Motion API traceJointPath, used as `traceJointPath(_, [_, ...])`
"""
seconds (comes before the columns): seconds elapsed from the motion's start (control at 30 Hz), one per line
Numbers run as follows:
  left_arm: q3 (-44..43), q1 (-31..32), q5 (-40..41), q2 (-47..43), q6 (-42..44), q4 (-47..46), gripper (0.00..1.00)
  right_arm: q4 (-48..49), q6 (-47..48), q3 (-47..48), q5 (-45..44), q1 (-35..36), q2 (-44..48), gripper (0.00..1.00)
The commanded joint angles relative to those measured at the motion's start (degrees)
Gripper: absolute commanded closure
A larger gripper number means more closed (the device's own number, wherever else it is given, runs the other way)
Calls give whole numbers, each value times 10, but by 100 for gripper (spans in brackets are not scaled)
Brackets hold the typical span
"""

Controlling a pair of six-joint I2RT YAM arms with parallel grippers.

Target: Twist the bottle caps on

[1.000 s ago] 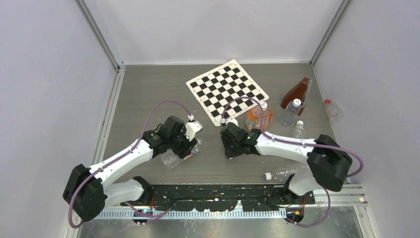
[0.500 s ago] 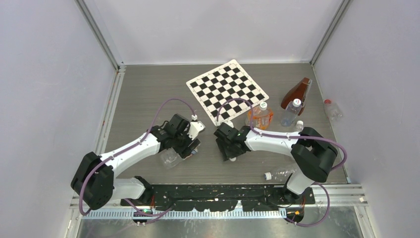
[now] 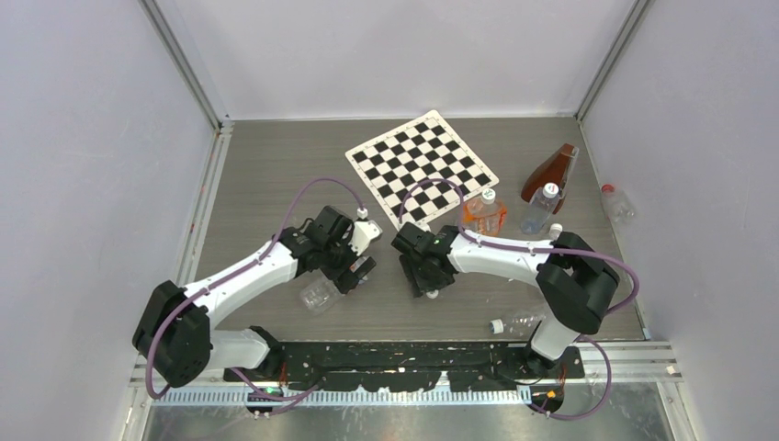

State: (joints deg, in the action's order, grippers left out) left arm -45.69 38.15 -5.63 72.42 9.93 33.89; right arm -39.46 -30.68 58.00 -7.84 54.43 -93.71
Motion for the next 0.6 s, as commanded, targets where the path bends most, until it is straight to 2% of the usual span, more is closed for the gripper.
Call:
traceJointPath(0.0, [-30,1,-11,3,14,20,11,-33,-16,21,-21,2,-10,43])
traceJointPath(0.3, [-46,1,-23,34,18,39,6,-18,-21,9,-22,2,-22,46])
traceJointPath(0.57, [-48,2,-22,56,22,39,7,18,-22,-3,-22,2,-42,49])
